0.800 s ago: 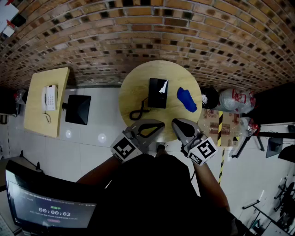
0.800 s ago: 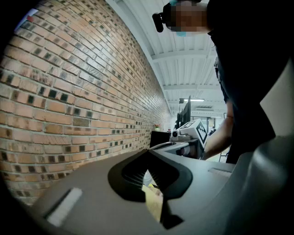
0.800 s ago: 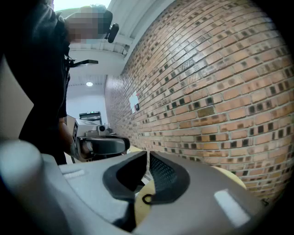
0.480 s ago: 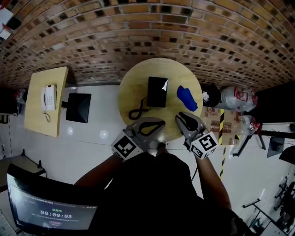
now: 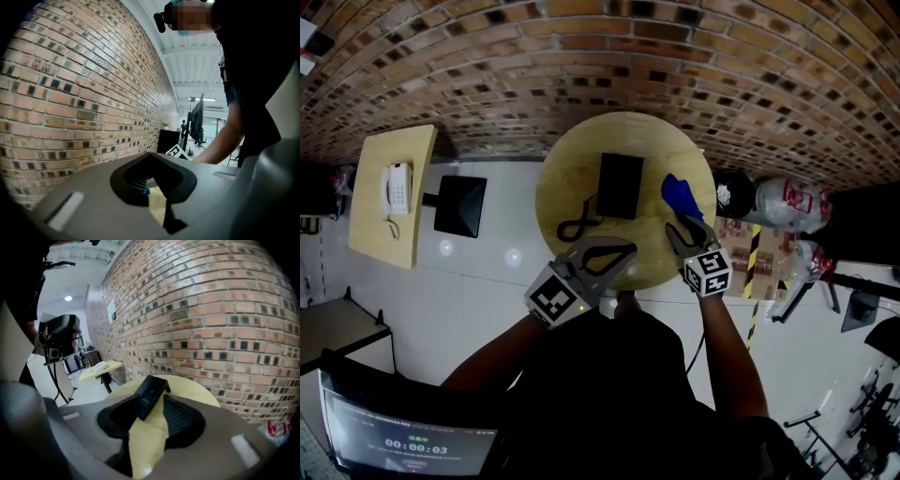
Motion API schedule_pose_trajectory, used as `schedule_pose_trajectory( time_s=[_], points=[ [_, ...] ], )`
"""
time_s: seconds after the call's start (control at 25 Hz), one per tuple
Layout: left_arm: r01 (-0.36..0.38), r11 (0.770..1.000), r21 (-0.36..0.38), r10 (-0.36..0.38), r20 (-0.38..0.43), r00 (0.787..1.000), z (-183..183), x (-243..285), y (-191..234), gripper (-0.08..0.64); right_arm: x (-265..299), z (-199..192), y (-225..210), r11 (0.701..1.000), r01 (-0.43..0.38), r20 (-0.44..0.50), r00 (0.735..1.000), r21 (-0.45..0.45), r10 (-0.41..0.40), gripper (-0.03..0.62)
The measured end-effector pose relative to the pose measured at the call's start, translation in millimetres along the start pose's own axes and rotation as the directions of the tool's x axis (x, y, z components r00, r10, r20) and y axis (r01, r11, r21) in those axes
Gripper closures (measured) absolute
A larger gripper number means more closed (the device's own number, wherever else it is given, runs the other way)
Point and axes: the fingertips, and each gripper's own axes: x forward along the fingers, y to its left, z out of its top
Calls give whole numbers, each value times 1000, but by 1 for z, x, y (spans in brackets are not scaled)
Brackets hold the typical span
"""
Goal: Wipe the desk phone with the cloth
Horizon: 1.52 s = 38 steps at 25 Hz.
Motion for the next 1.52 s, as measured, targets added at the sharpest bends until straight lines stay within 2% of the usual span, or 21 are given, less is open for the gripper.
schedule_pose_trajectory(
  time_s=[0.16,0.36,0.52,0.92,1.12,1.24,1.36,1.52],
  points=[
    [-16,1000,-1,16,-13,1000,-5,11,7,554,26,-37,-40,999,28,-108,994,16,-26,373],
    [-47,999,-25,47,-28,999,-16,18,16,554,61,-71,-79,997,36,-200,980,70,-21,371],
    [-66,997,-27,65,-44,997,-25,21,22,554,85,-87,-99,997,33,-248,969,73,-14,371],
    [-131,989,-66,126,-67,990,-38,8,30,554,115,-117,-120,995,58,-384,923,77,-24,387],
    [-150,987,-65,145,-79,986,-44,1,31,555,119,-123,-127,992,77,-378,925,96,-36,483],
    [-171,983,-69,166,-79,983,-45,-2,34,554,122,-114,-121,995,49,-353,935,92,-13,500],
    [-185,981,-65,181,-60,982,-39,-9,37,554,125,-89,-104,998,2,-306,952,67,19,500],
    [-206,977,-57,204,-41,978,-29,-20,41,554,135,-33,-72,997,-80,-223,972,6,79,500]
  ],
)
